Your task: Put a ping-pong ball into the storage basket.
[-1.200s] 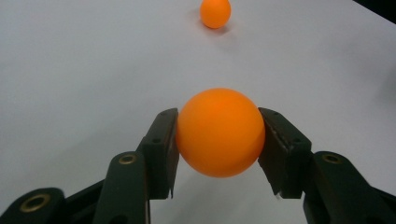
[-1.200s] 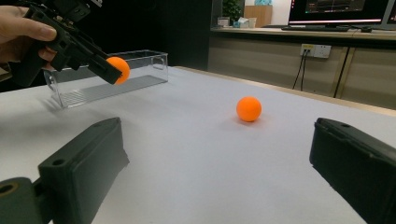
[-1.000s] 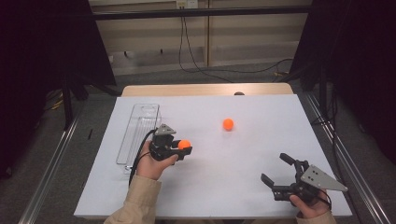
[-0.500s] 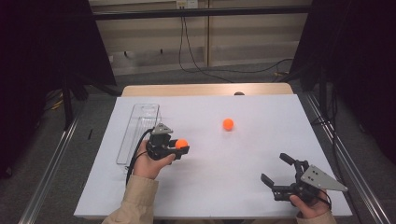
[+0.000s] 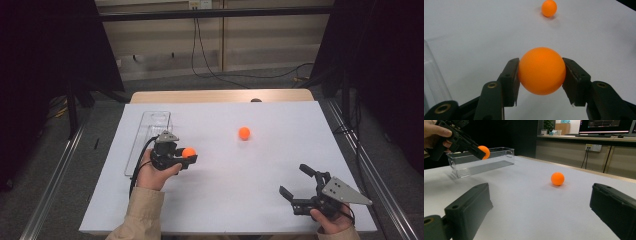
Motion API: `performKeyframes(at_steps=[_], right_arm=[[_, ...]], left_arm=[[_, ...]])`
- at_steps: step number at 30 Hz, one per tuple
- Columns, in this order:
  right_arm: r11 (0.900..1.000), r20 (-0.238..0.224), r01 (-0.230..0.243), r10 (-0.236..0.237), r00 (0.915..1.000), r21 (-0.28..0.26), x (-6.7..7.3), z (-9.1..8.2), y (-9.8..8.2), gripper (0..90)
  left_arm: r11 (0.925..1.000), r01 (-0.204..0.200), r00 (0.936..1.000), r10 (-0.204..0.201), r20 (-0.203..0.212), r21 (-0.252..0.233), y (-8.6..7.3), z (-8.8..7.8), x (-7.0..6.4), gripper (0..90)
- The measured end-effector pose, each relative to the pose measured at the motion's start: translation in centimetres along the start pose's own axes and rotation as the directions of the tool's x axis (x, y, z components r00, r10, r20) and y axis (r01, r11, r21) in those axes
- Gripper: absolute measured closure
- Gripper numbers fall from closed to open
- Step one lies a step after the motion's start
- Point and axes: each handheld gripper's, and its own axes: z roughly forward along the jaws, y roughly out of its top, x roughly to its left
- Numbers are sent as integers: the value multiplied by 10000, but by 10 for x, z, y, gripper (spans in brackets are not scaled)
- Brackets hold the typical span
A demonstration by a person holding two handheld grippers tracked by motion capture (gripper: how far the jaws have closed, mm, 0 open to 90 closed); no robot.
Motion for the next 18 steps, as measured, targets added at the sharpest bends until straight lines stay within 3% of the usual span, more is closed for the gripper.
performKeyframes(at_steps=[18], right_arm=[[10000, 8, 31, -31, 10000, -8, 0, 0, 0, 26]], left_arm=[[10000, -19, 10000, 19, 18, 69, 0, -4, 2, 508]])
